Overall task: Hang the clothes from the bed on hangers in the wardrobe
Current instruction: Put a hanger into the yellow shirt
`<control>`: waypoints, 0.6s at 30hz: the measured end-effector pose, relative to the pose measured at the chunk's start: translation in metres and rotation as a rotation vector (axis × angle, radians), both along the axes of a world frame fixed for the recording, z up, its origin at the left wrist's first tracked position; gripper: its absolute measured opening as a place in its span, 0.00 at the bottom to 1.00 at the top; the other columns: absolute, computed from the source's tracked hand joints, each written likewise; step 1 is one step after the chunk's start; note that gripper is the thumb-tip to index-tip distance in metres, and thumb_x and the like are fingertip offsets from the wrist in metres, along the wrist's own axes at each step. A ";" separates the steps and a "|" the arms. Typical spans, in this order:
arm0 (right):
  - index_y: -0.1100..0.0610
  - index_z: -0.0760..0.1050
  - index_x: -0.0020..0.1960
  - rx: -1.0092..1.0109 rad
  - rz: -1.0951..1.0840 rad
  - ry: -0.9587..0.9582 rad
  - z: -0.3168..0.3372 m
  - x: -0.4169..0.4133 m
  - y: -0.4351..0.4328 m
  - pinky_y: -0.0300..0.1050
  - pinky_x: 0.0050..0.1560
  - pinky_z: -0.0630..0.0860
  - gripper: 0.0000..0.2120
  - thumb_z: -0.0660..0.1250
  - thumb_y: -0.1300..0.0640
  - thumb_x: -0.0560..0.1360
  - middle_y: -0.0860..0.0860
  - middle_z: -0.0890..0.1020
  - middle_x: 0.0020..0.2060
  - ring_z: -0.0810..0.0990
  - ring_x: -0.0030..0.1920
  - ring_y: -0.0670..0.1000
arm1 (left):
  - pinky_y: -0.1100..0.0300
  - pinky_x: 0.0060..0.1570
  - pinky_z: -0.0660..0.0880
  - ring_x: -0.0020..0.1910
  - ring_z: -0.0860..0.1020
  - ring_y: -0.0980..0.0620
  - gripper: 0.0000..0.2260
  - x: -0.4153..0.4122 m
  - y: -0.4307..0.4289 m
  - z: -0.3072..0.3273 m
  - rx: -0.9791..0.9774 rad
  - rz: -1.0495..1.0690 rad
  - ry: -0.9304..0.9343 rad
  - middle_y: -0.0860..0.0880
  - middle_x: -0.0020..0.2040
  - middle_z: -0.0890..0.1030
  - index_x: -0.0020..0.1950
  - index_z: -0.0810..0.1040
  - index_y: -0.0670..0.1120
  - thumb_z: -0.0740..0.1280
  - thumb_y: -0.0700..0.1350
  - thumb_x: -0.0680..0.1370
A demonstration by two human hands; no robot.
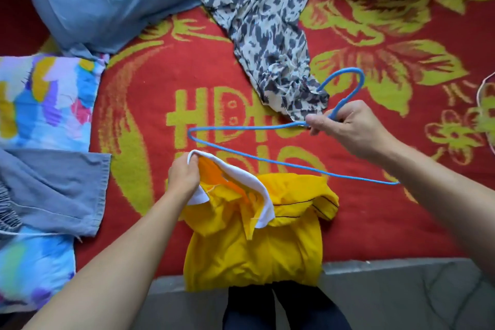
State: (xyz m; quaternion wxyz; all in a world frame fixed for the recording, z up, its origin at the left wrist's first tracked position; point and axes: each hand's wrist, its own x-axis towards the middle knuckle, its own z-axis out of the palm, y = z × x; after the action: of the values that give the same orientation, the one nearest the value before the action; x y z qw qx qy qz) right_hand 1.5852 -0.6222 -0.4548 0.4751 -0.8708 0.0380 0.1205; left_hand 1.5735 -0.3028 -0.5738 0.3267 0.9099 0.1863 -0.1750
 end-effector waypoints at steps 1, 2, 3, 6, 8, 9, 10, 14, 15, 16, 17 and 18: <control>0.59 0.83 0.35 -0.028 0.039 0.064 -0.006 -0.006 -0.006 0.40 0.24 0.62 0.15 0.71 0.49 0.74 0.47 0.71 0.18 0.65 0.20 0.46 | 0.49 0.52 0.70 0.56 0.76 0.37 0.13 -0.001 0.002 -0.001 0.003 0.012 0.000 0.37 0.55 0.80 0.58 0.79 0.42 0.56 0.42 0.81; 0.57 0.83 0.34 -0.072 0.058 0.110 -0.014 -0.012 -0.011 0.41 0.24 0.60 0.15 0.71 0.47 0.73 0.47 0.68 0.17 0.62 0.20 0.45 | 0.49 0.51 0.70 0.55 0.76 0.37 0.13 -0.003 0.003 -0.001 0.006 0.018 -0.004 0.37 0.54 0.80 0.56 0.79 0.42 0.56 0.42 0.81; 0.56 0.83 0.34 -0.129 0.069 0.129 -0.023 -0.018 -0.014 0.41 0.25 0.59 0.16 0.72 0.46 0.72 0.47 0.67 0.17 0.61 0.20 0.45 | 0.49 0.50 0.70 0.55 0.77 0.37 0.13 -0.006 0.003 -0.001 -0.003 0.013 -0.022 0.38 0.53 0.81 0.56 0.79 0.42 0.56 0.43 0.81; 0.56 0.83 0.34 -0.238 0.086 0.124 -0.048 -0.028 -0.007 0.47 0.28 0.65 0.18 0.70 0.42 0.72 0.47 0.74 0.19 0.67 0.22 0.47 | 0.55 0.44 0.68 0.49 0.77 0.43 0.13 -0.016 -0.012 0.012 -0.089 -0.089 -0.095 0.43 0.49 0.81 0.54 0.80 0.42 0.57 0.44 0.81; 0.55 0.83 0.34 -0.241 0.127 0.141 -0.062 -0.029 0.009 0.51 0.31 0.69 0.19 0.70 0.40 0.72 0.51 0.77 0.23 0.71 0.25 0.49 | 0.54 0.44 0.69 0.47 0.77 0.47 0.14 -0.022 -0.028 0.019 -0.127 -0.215 -0.125 0.46 0.47 0.82 0.53 0.81 0.44 0.57 0.48 0.82; 0.55 0.82 0.34 -0.206 0.157 0.158 -0.068 -0.029 0.019 0.52 0.31 0.69 0.19 0.70 0.40 0.71 0.52 0.77 0.24 0.70 0.26 0.49 | 0.52 0.47 0.72 0.48 0.78 0.47 0.17 -0.026 -0.034 0.021 -0.135 -0.271 -0.124 0.48 0.48 0.83 0.53 0.81 0.47 0.55 0.52 0.81; 0.54 0.82 0.34 -0.148 0.186 0.175 -0.073 -0.030 0.028 0.53 0.31 0.69 0.19 0.71 0.39 0.70 0.55 0.77 0.25 0.70 0.27 0.49 | 0.49 0.50 0.73 0.49 0.79 0.48 0.19 -0.028 -0.036 0.023 -0.150 -0.308 -0.112 0.50 0.48 0.83 0.53 0.82 0.50 0.53 0.56 0.80; 0.64 0.78 0.35 0.107 0.213 0.233 -0.087 -0.037 0.044 0.51 0.32 0.60 0.26 0.73 0.39 0.67 0.55 0.66 0.27 0.63 0.31 0.50 | 0.47 0.51 0.74 0.50 0.80 0.49 0.21 -0.030 -0.023 0.027 -0.171 -0.337 -0.099 0.51 0.48 0.84 0.54 0.82 0.52 0.52 0.57 0.80; 0.65 0.78 0.37 0.159 0.213 0.254 -0.086 -0.039 0.044 0.50 0.33 0.61 0.26 0.74 0.39 0.66 0.55 0.67 0.28 0.64 0.32 0.50 | 0.49 0.50 0.74 0.49 0.79 0.48 0.20 -0.030 -0.020 0.029 -0.151 -0.347 -0.095 0.50 0.47 0.84 0.53 0.82 0.51 0.52 0.55 0.80; 0.63 0.80 0.38 0.194 0.214 0.266 -0.084 -0.040 0.042 0.49 0.35 0.63 0.24 0.74 0.40 0.66 0.56 0.71 0.28 0.67 0.32 0.50 | 0.51 0.48 0.74 0.48 0.79 0.47 0.18 -0.032 -0.017 0.030 -0.136 -0.355 -0.088 0.49 0.46 0.84 0.52 0.82 0.49 0.53 0.53 0.82; 0.60 0.82 0.40 0.213 0.208 0.273 -0.082 -0.042 0.038 0.48 0.36 0.66 0.20 0.75 0.42 0.67 0.55 0.75 0.29 0.70 0.33 0.48 | 0.53 0.46 0.73 0.47 0.79 0.48 0.17 -0.035 -0.014 0.030 -0.131 -0.355 -0.085 0.49 0.46 0.84 0.51 0.82 0.49 0.54 0.50 0.83; 0.56 0.83 0.41 0.208 0.185 0.283 -0.081 -0.043 0.033 0.47 0.37 0.69 0.15 0.75 0.43 0.68 0.52 0.78 0.30 0.72 0.33 0.46 | 0.54 0.45 0.72 0.46 0.79 0.49 0.16 -0.038 -0.010 0.031 -0.131 -0.345 -0.082 0.50 0.45 0.83 0.48 0.82 0.51 0.55 0.48 0.83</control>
State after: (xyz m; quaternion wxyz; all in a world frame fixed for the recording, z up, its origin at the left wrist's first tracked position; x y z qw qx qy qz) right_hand 1.5418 -0.5894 -0.5357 0.5395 -0.7911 0.0114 0.2881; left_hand 1.5354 -0.3129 -0.5431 0.3576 0.9116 0.0022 -0.2029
